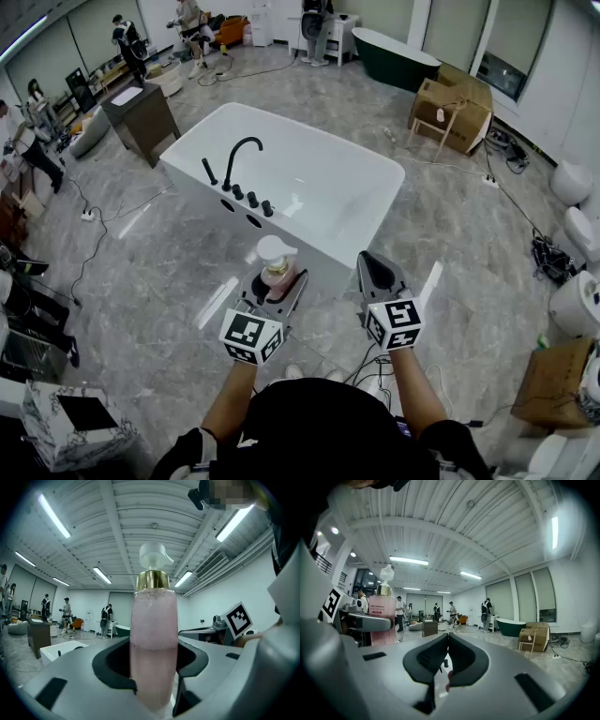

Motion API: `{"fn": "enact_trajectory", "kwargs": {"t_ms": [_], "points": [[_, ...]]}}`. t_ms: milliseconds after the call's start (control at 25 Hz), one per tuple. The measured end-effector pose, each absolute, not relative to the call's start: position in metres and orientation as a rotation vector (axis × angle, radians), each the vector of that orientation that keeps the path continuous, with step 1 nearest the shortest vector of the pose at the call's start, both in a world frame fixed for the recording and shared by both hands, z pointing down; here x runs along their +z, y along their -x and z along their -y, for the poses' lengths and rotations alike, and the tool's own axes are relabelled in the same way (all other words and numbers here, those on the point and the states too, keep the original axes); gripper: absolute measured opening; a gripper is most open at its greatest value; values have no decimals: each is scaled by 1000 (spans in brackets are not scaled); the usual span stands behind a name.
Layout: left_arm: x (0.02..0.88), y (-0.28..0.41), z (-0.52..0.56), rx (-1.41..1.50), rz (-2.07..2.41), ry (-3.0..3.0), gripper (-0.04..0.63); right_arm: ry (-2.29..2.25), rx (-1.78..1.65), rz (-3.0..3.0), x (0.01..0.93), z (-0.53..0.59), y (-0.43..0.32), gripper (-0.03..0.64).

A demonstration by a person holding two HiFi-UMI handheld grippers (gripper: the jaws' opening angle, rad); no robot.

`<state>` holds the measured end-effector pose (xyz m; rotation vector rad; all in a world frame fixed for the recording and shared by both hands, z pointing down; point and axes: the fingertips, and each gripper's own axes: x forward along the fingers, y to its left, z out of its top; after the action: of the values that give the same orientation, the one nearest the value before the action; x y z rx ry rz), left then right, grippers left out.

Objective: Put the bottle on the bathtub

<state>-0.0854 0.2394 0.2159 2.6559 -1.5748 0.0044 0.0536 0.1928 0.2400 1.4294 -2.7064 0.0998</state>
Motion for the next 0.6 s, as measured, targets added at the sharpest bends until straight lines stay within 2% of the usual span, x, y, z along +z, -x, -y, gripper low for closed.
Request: {"fn": "enact_trajectory", "kwargs": {"t_ms": [600], "points": [[230,52,-254,8,1598,-2606,232,-1383,167,2756,251,-208,-87,23]]}}
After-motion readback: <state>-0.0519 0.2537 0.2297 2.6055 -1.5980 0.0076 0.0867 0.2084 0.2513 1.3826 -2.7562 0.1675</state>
